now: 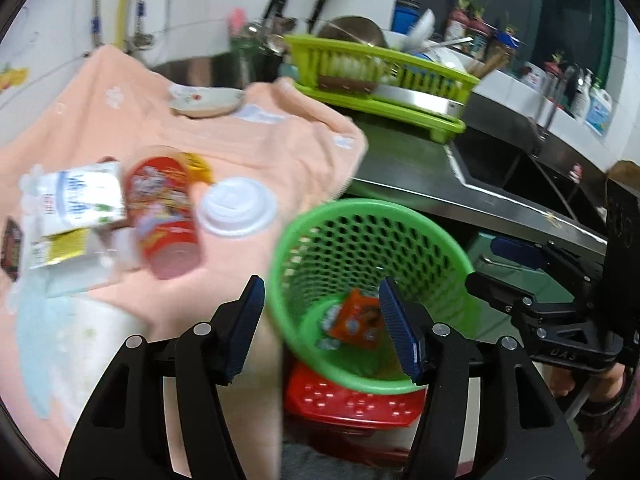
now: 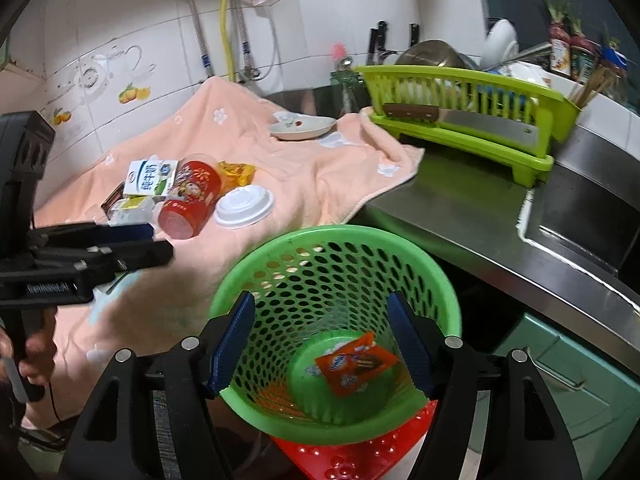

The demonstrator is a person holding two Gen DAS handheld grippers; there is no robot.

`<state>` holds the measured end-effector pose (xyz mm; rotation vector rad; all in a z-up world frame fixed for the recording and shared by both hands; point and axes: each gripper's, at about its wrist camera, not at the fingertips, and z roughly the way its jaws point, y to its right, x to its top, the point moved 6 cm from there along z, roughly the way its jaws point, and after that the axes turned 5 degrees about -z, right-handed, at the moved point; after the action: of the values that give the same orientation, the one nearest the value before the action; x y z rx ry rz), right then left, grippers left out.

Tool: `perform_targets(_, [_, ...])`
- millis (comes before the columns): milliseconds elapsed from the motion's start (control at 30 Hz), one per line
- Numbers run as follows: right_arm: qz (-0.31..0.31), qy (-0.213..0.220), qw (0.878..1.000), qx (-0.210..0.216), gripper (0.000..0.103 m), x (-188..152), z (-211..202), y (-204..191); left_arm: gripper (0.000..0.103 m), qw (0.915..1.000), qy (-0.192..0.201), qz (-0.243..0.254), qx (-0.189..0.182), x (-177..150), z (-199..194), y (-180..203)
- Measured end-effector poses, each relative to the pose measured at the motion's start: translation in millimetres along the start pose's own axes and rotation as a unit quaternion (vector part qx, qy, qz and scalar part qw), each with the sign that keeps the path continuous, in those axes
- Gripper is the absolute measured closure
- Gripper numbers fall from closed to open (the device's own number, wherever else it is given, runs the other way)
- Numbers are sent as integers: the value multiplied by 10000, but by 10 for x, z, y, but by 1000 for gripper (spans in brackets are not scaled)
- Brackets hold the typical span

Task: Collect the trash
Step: 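Grasp the white paper cup with the left tool while the right tool grasps the white lid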

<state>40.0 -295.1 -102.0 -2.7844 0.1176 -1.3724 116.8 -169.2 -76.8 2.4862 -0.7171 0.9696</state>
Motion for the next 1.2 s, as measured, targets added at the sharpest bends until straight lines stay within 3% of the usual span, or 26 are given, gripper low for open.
perform_targets(500, [-697,-175,9948,726,30,552,674,-454,28,9902,353,-684,1169,49,-551,-1136])
perform_targets(800, [-1213,-421,9870,967,25,803,1262,-665,23,9837,416,-1049,1398,-8,-658,-1509])
perform_targets(1200, [-1813,-720,9750,1065,24,992,1987,-866,17,9828,114,-1229,1372,-172,-507,-1720])
